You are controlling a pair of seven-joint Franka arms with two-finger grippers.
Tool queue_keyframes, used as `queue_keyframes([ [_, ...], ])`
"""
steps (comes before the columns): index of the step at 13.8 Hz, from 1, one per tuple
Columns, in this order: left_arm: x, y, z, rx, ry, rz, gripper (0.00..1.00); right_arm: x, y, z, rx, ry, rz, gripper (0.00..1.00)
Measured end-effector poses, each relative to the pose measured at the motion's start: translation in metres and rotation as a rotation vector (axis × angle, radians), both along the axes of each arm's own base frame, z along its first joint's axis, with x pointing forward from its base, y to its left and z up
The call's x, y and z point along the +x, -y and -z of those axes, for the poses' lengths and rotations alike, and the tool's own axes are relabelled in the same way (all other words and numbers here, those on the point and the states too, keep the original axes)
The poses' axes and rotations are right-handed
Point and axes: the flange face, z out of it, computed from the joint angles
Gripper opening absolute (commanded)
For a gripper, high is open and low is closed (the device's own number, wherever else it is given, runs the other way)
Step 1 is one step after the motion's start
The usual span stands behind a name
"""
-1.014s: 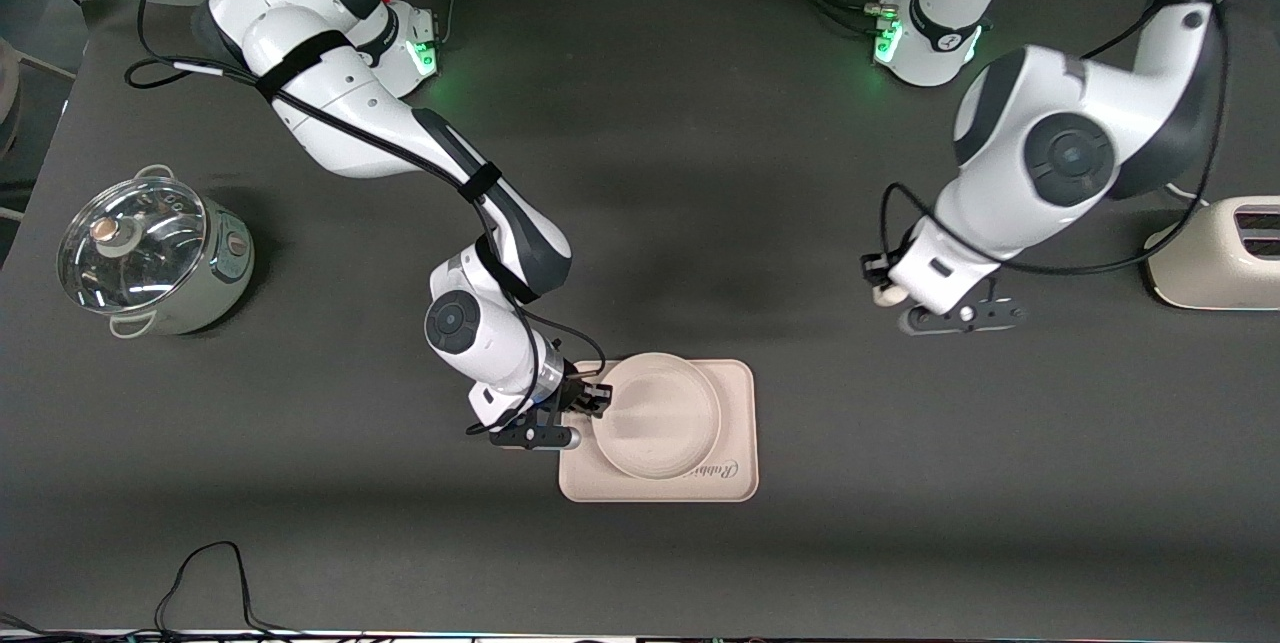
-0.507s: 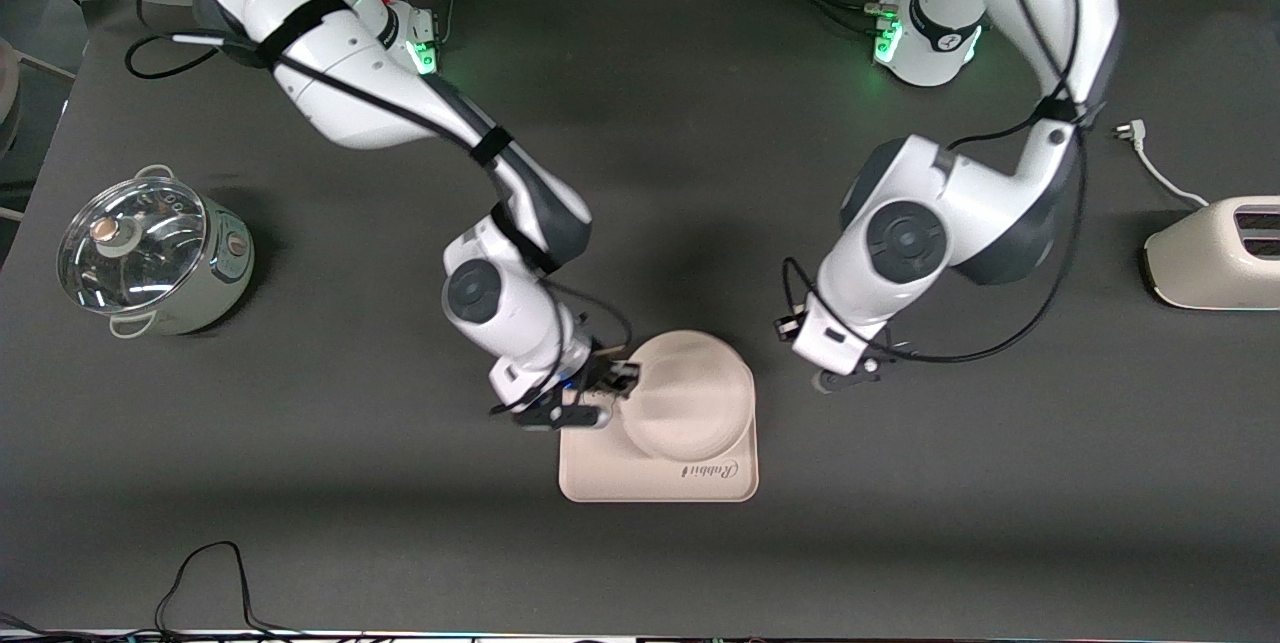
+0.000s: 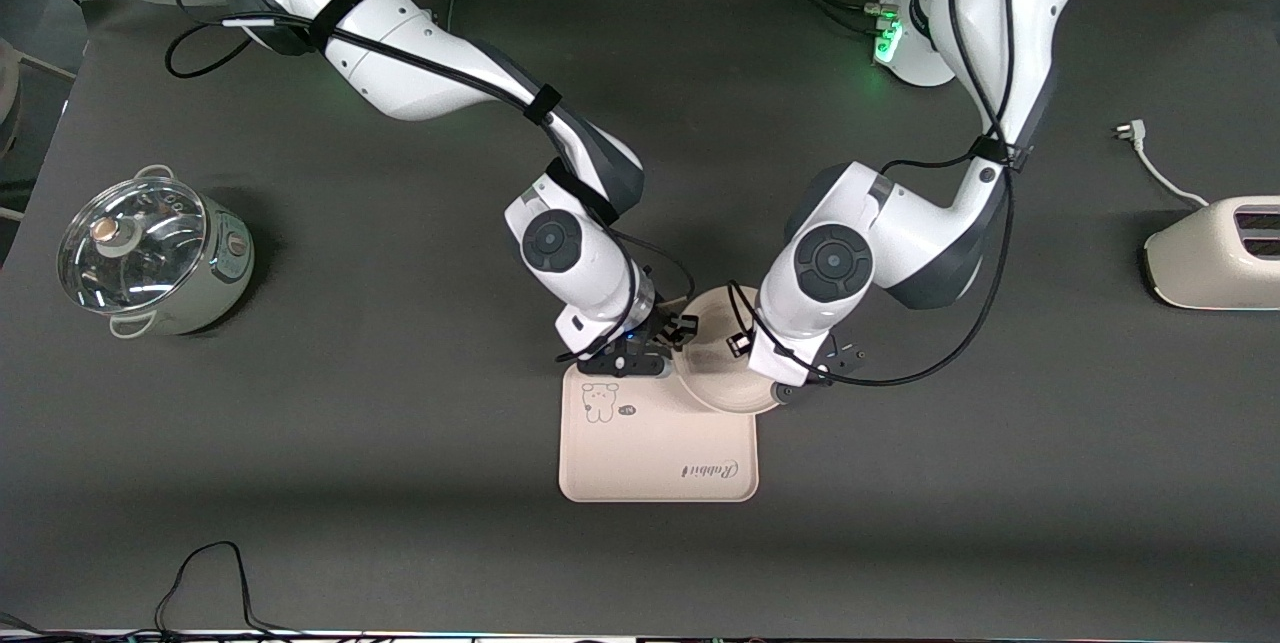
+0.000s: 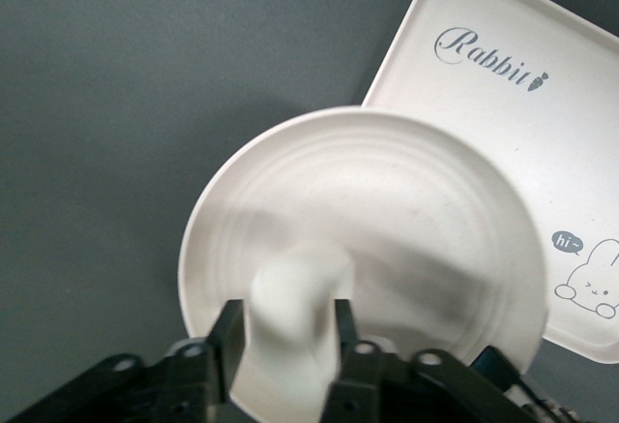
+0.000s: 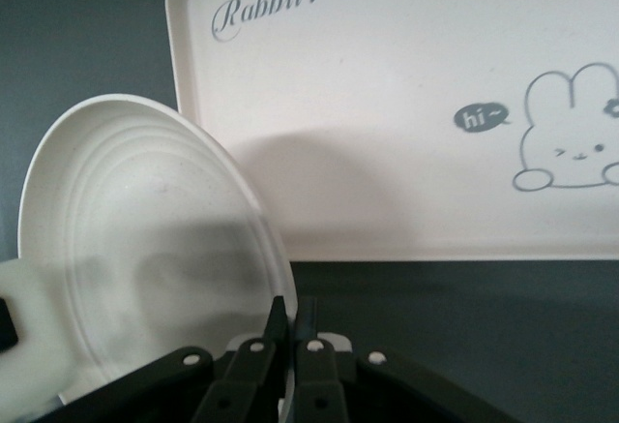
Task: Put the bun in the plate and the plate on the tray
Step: 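Carry the bun over the plate and release it with the left gripper, then open the right gripper off the plate while the left gripper withdraws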
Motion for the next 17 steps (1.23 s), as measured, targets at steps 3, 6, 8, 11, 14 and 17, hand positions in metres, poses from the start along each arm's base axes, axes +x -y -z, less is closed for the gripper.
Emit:
queue_keyframes([
  [3, 0.001, -0.001, 0.000, 0.002, 0.002, -0.008, 1.00, 0.004, 0.005, 0.000, 0.000, 0.001, 0.009, 0.00],
  [6, 0.014, -0.023, -0.010, 0.021, 0.004, -0.014, 1.00, 0.016, 0.017, -0.007, 0.003, 0.020, 0.028, 0.00],
  [8, 0.028, -0.068, -0.035, 0.045, -0.018, 0.024, 1.00, 0.037, 0.045, -0.003, -0.003, 0.036, 0.045, 0.00],
  [11, 0.044, -0.158, -0.088, 0.052, 0.011, 0.088, 1.00, 0.067, 0.087, 0.034, -0.010, 0.057, 0.063, 0.00],
  [14, 0.031, -0.251, -0.116, 0.074, 0.016, 0.158, 1.00, 0.075, 0.099, 0.064, -0.017, 0.064, 0.079, 0.83],
  [17, 0.006, -0.312, -0.119, 0.093, -0.011, 0.200, 1.00, 0.076, 0.093, 0.062, -0.007, 0.080, 0.077, 1.00],
])
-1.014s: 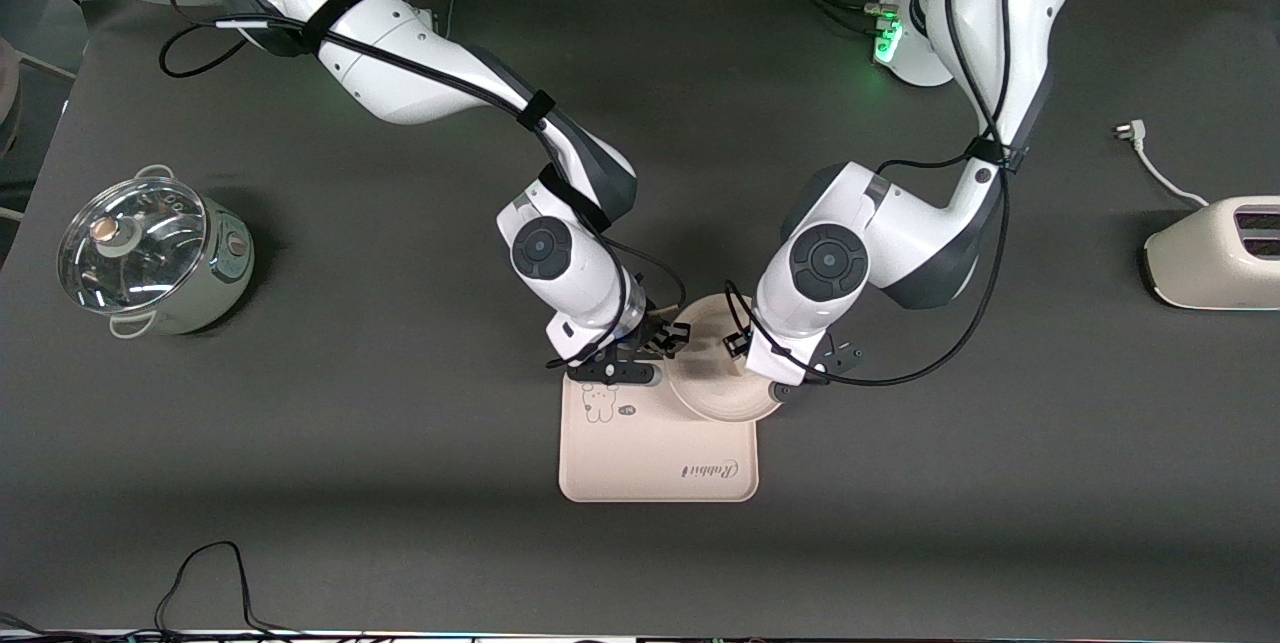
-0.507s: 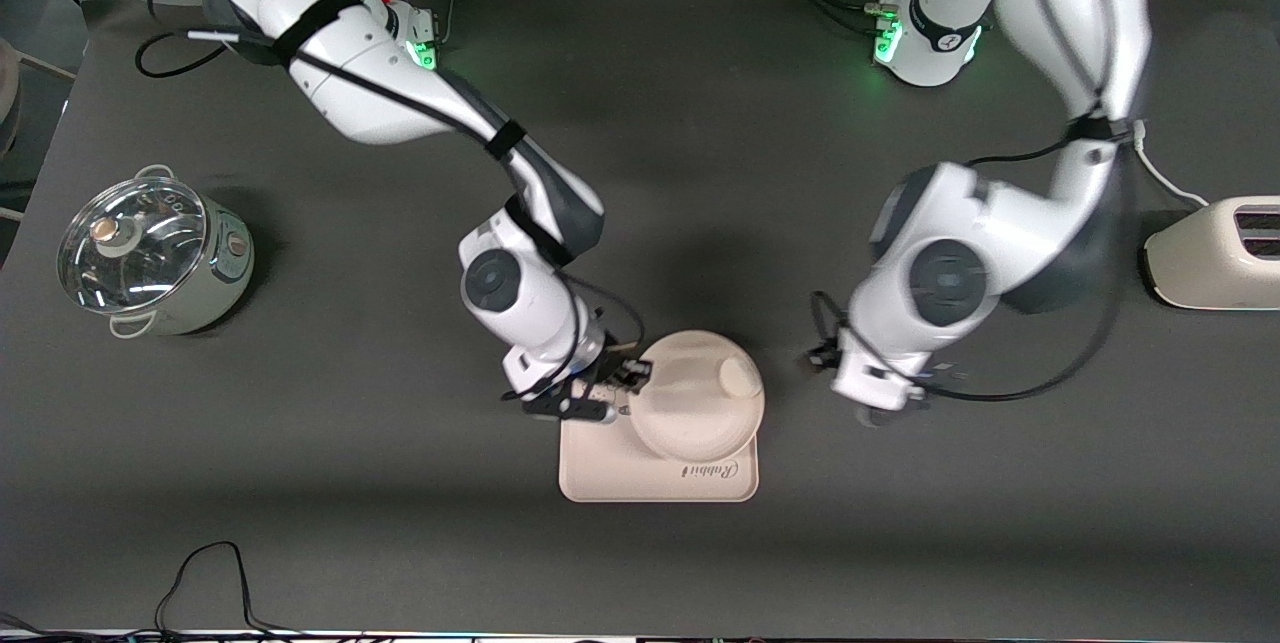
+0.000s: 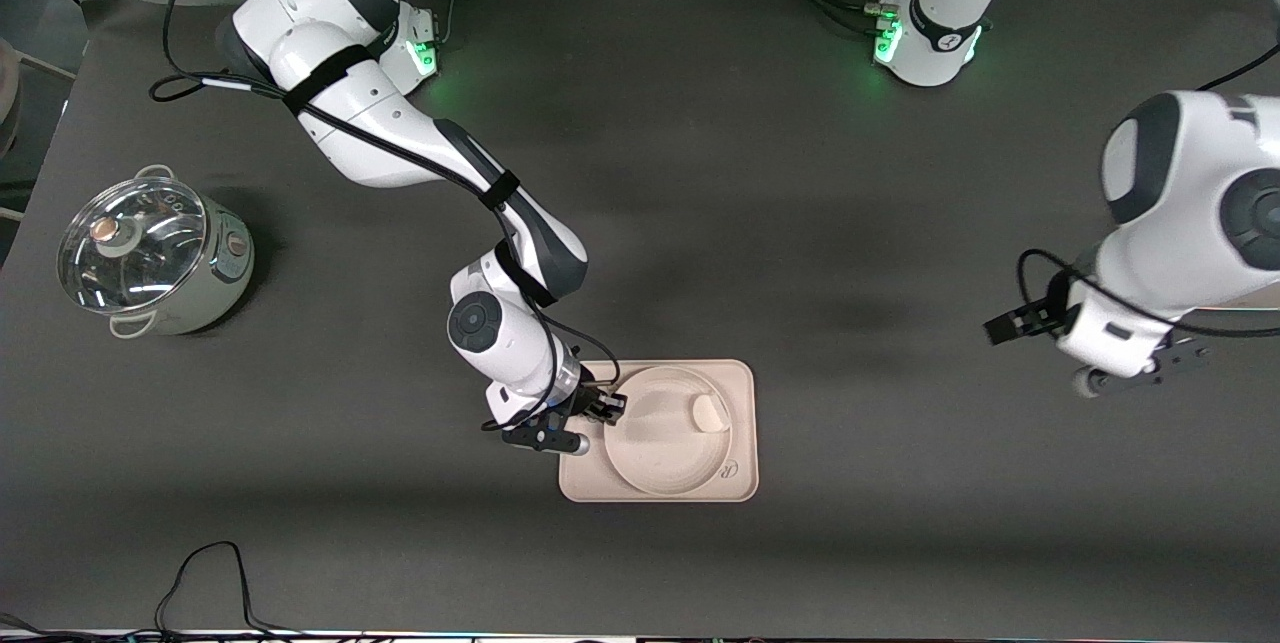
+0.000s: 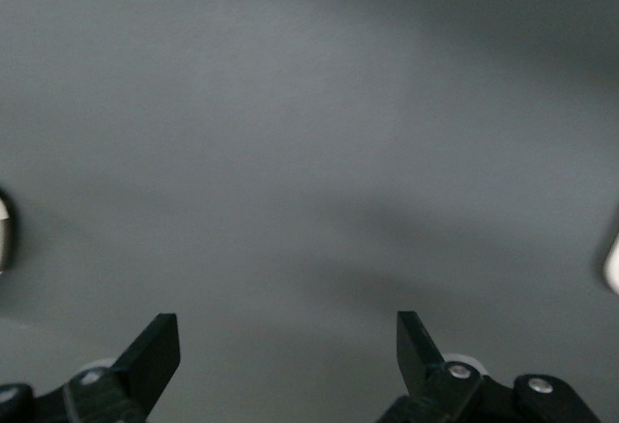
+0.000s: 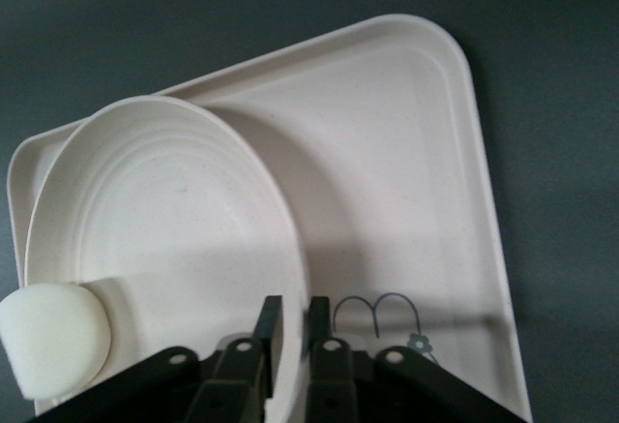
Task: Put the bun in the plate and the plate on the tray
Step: 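Open the right gripper off the plate while the left gripper withdraws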
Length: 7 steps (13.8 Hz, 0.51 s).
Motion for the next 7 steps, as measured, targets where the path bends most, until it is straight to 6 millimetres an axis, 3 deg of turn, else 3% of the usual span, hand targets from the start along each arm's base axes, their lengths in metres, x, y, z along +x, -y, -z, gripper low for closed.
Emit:
queue_keyframes([
  [3, -0.024, -0.016, 0.015, 0.011, 0.015, 0.034, 1.00, 0.008, -0.003, -0.023, 0.013, 0.037, 0.000, 1.00],
  [5, -0.044, -0.021, 0.028, 0.021, 0.017, 0.040, 1.00, 0.017, 0.005, -0.051, -0.040, 0.049, -0.024, 1.00],
  [7, -0.062, -0.022, 0.022, 0.037, 0.015, 0.040, 1.00, 0.023, 0.023, -0.091, -0.124, 0.043, -0.068, 1.00],
])
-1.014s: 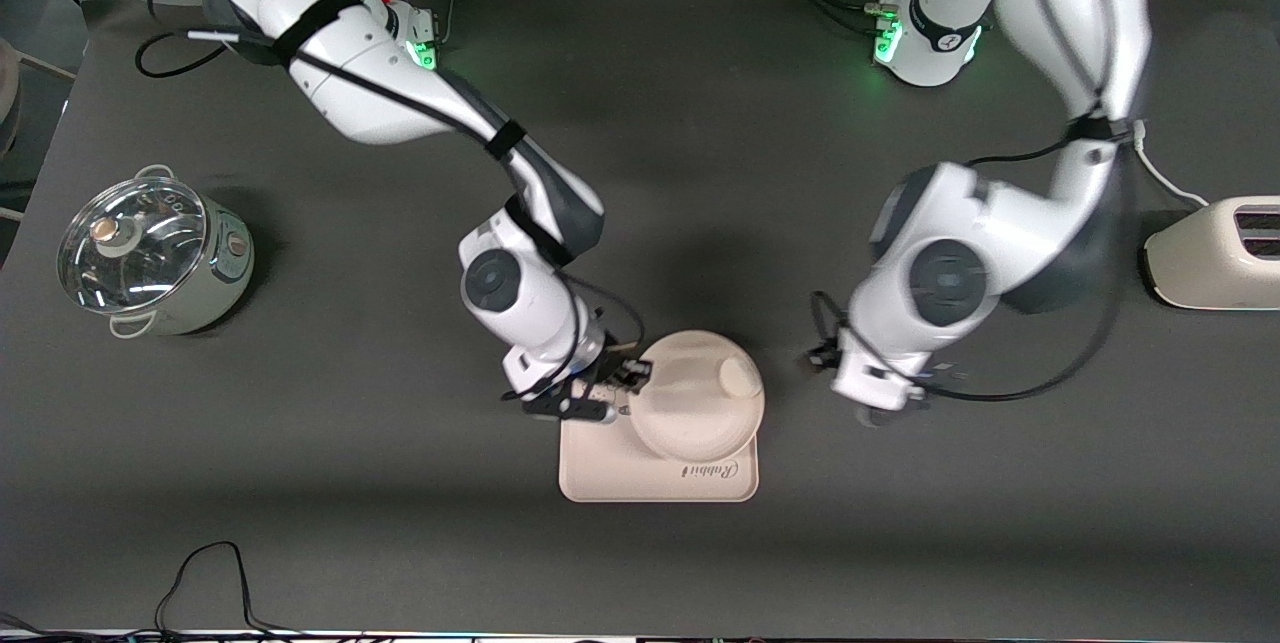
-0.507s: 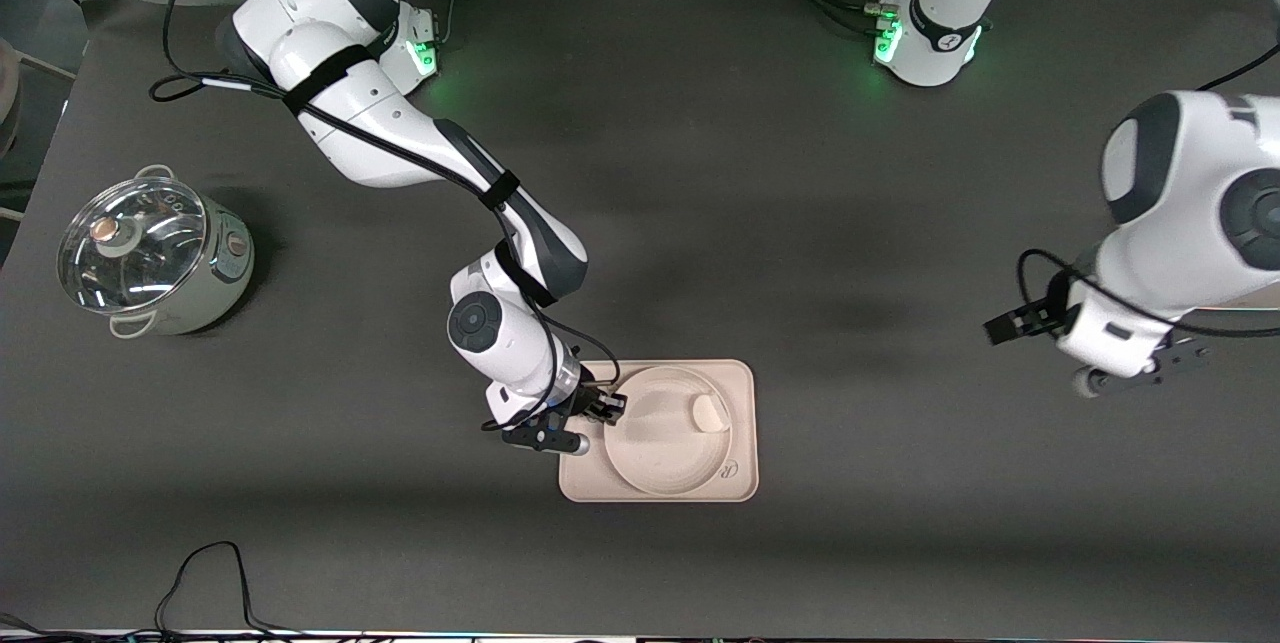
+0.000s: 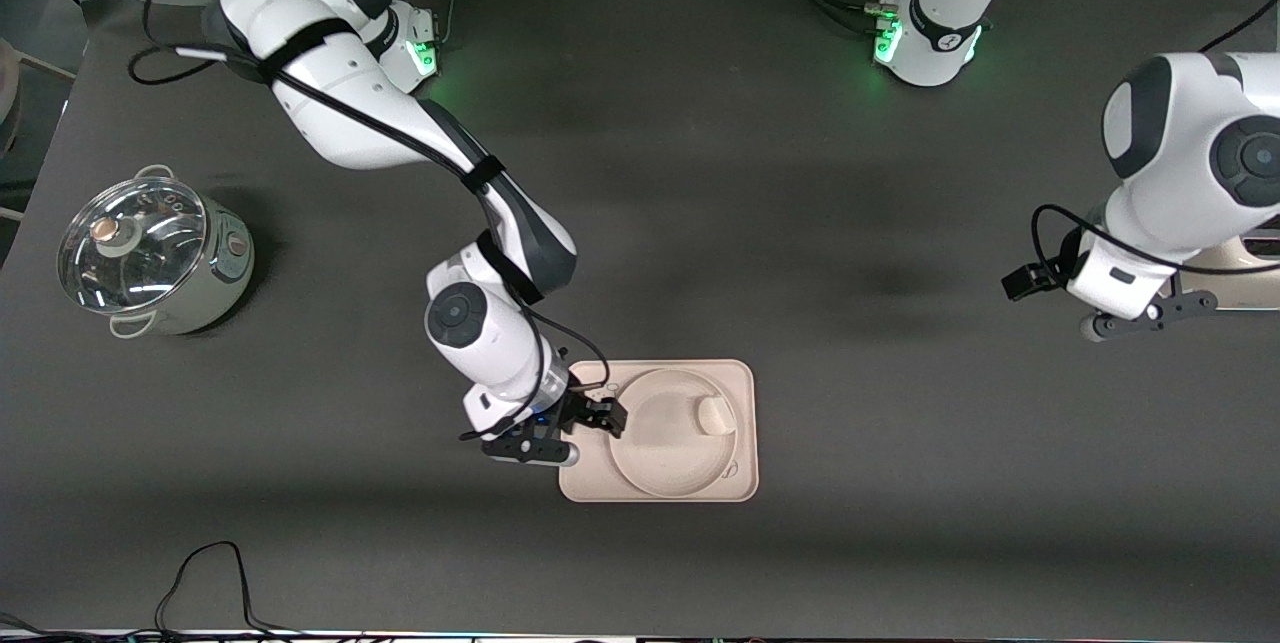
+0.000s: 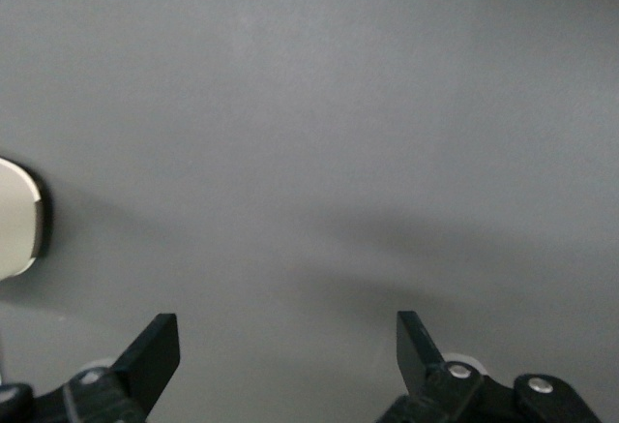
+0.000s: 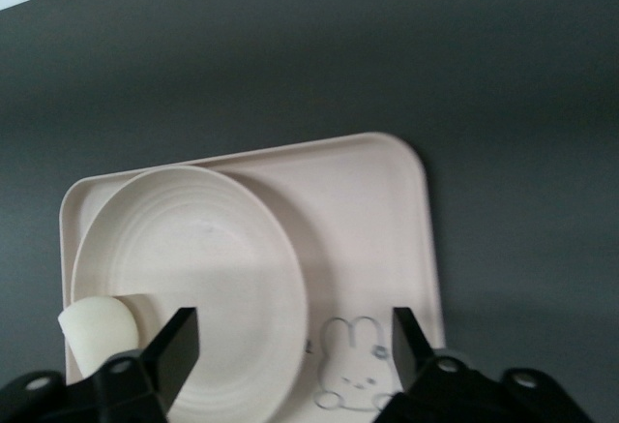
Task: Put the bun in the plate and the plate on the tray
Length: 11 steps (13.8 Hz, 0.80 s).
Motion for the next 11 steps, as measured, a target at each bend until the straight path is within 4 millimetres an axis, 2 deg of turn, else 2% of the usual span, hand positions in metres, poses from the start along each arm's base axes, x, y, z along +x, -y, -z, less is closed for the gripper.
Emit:
queue_keyframes([
  [3, -0.019, 0.002, -0.038, -0.015, 0.009, -0.021, 1.00, -0.009, 0.030, -0.079, -0.100, -0.063, -0.060, 1.00],
  [5, -0.026, -0.003, -0.065, -0.026, 0.039, 0.002, 1.00, -0.024, 0.063, -0.135, -0.146, -0.087, -0.064, 1.00],
  [7, -0.030, -0.009, -0.085, -0.027, 0.064, 0.033, 1.00, -0.050, 0.106, -0.177, -0.180, -0.094, -0.040, 1.00],
  [11, -0.028, -0.017, -0.131, -0.044, 0.067, 0.041, 1.00, -0.107, 0.212, -0.232, -0.264, -0.105, -0.042, 1.00],
])
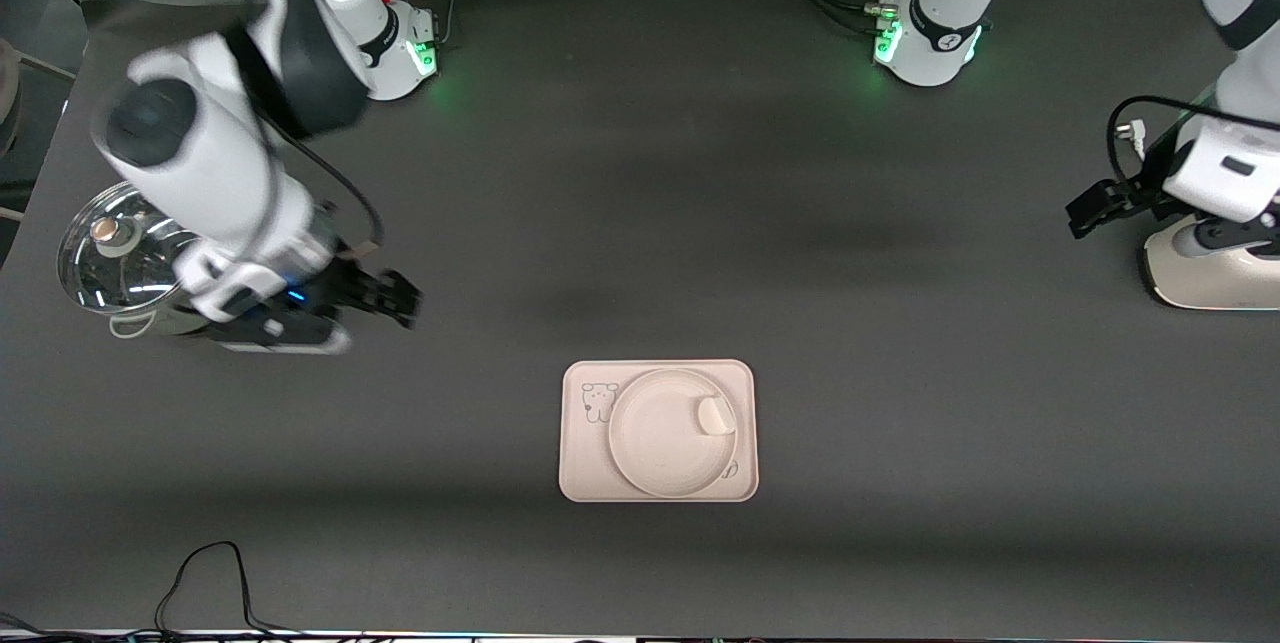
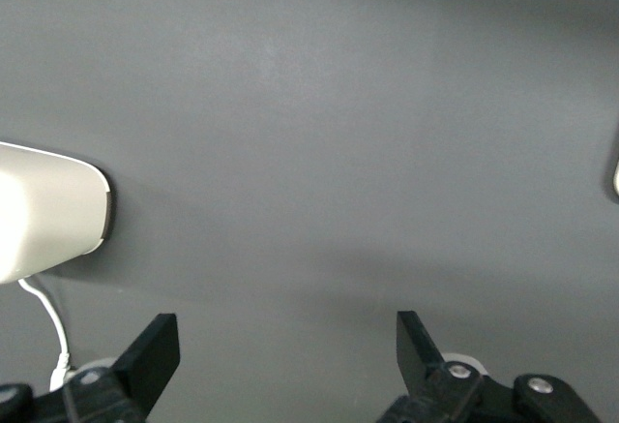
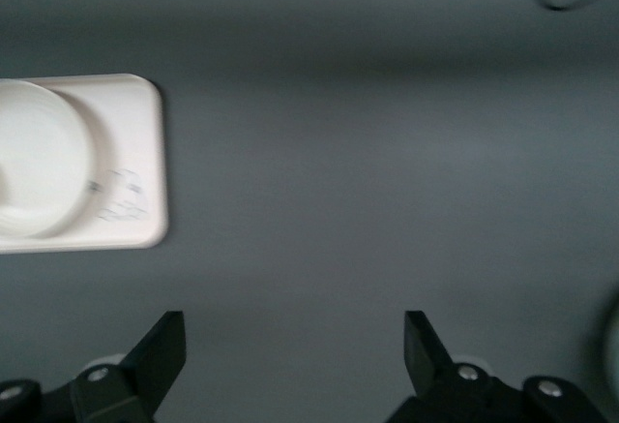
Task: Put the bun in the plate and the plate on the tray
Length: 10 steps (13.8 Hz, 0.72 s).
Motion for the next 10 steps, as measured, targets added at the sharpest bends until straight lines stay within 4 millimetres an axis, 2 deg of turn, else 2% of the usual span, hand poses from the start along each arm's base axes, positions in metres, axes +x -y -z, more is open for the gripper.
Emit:
queue_keyframes([
  [2, 0.001, -0.001, -0.010, -0.008, 0.004, 0.005, 1.00, -0.020, 0.052, -0.028, -0.020, -0.017, 0.013, 1.00],
  [5, 0.002, -0.006, -0.014, -0.030, 0.007, 0.015, 1.00, -0.036, 0.096, -0.051, -0.019, -0.031, 0.017, 1.00],
  [8, -0.001, -0.028, -0.022, -0.061, -0.004, 0.005, 1.00, -0.038, 0.117, -0.053, 0.011, -0.045, 0.014, 1.00],
  [10, -0.002, -0.036, -0.029, -0.066, -0.010, 0.001, 1.00, -0.038, 0.117, -0.051, 0.016, -0.048, 0.013, 1.00],
])
